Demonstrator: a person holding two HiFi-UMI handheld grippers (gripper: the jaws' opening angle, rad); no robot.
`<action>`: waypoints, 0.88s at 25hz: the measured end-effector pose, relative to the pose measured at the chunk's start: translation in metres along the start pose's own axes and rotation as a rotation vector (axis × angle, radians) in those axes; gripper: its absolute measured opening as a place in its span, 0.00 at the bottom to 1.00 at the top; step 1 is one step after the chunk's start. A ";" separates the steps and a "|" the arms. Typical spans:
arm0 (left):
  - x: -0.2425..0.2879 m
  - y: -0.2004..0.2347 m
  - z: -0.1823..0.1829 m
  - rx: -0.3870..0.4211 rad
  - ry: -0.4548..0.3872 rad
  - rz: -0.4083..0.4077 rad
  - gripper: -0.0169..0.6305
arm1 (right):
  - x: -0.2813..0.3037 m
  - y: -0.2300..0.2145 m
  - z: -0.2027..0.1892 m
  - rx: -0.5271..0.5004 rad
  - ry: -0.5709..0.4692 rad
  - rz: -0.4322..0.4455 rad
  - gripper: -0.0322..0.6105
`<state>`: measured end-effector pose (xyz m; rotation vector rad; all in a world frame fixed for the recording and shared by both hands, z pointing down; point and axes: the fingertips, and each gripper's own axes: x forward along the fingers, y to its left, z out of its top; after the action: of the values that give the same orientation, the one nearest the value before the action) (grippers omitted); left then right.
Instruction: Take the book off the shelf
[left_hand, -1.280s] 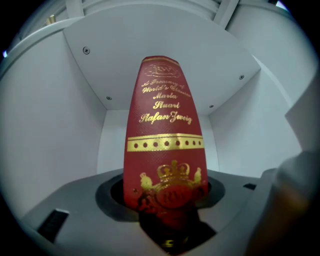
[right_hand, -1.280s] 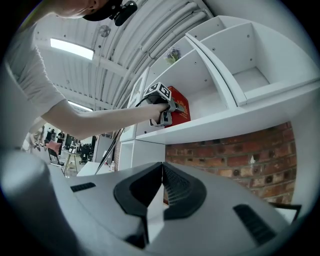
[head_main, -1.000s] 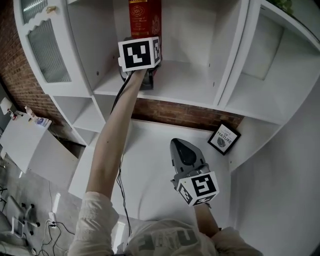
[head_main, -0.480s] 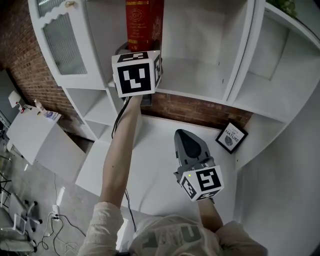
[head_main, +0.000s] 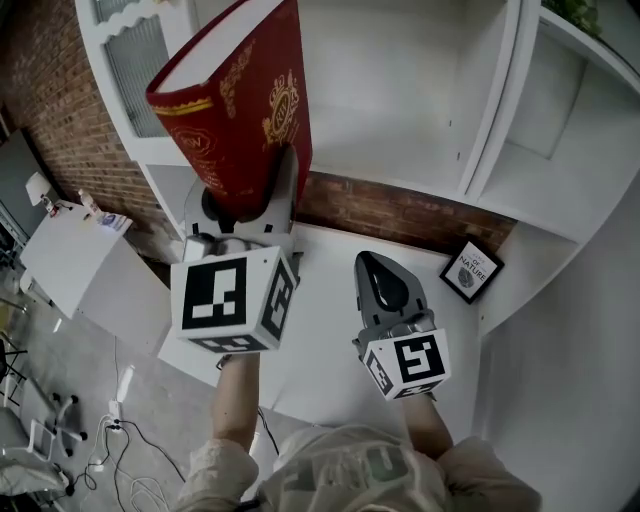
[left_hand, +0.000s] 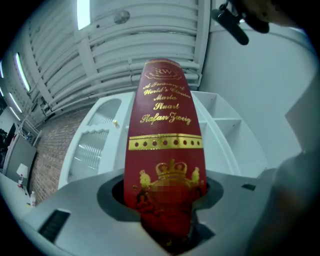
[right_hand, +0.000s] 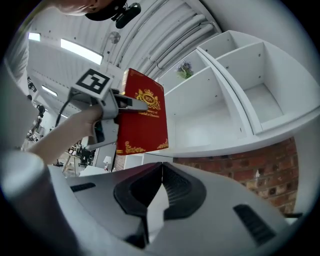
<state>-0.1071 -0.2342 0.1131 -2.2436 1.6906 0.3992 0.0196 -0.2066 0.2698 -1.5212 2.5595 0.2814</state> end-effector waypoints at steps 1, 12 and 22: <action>-0.013 -0.002 -0.001 0.002 -0.007 0.003 0.40 | -0.001 -0.001 -0.002 -0.001 0.007 -0.006 0.07; -0.107 -0.008 -0.097 -0.053 -0.036 0.149 0.40 | -0.008 0.004 -0.014 -0.055 0.019 -0.040 0.07; -0.113 -0.020 -0.127 -0.036 0.032 0.132 0.40 | -0.009 0.018 -0.020 -0.110 0.022 -0.021 0.07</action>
<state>-0.1128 -0.1803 0.2758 -2.1806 1.8691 0.4299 0.0069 -0.1953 0.2932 -1.5952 2.5826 0.4116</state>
